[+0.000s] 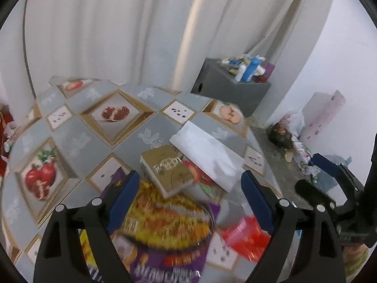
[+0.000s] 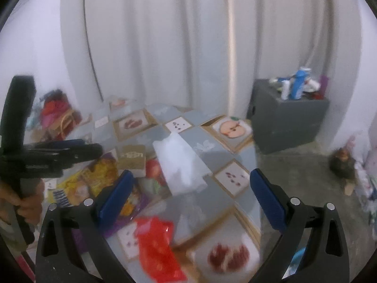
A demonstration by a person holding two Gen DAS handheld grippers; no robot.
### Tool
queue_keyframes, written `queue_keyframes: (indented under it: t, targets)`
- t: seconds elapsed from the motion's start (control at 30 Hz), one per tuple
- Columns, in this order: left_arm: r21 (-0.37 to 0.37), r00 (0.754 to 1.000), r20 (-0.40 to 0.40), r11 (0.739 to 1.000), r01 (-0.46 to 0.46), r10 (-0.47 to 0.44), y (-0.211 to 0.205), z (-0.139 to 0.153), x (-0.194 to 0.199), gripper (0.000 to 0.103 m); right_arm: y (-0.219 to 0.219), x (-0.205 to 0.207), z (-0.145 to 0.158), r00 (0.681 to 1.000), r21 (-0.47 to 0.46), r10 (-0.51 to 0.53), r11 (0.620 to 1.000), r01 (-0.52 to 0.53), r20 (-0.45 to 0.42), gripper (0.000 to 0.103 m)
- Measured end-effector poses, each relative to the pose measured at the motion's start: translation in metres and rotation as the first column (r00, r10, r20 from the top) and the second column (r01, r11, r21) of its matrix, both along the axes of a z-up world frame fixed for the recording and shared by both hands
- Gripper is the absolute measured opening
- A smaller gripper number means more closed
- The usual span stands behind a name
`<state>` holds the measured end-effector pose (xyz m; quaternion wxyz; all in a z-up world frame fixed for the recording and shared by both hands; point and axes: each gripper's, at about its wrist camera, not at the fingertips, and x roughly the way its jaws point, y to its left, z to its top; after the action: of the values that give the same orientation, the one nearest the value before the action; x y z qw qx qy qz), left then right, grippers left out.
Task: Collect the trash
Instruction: 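Move both open tools back over the table toward the gold box and tissue, then grasp the gold box with the left gripper while the right grasps the white tissue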
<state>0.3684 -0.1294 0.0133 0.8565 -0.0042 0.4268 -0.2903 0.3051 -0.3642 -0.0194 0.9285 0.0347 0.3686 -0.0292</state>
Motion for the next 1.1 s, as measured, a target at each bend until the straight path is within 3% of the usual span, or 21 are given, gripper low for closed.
queue_keyframes:
  t: [0.2,0.53,0.83,1.1]
  targets:
    - [0.071,0.995,-0.075,0.996,-0.057,0.062,-0.026,-0.038,0.045,0.086,-0.010,0.056,-0.039,0.993,0.032,0.064,0.998,-0.061,-0.100,0.085]
    - [0.187,0.990,-0.077,0.977,-0.099,0.115,-0.037,-0.071,0.072,0.085,-0.019,0.095,-0.084,0.978,0.079,0.087,0.994,-0.074,-0.188,0.073]
    - [0.214,0.992,-0.050,0.971,-0.106,0.119,-0.036,-0.077,0.069,0.078,-0.022,0.094,-0.087,0.980,0.070,0.071,0.996,-0.059,-0.184,0.062]
    - [0.229,0.992,-0.022,0.967,-0.113,0.122,-0.035,-0.078,0.067,0.070,-0.020,0.098,-0.089,0.980,0.009,0.068,0.998,-0.067,-0.189,0.043]
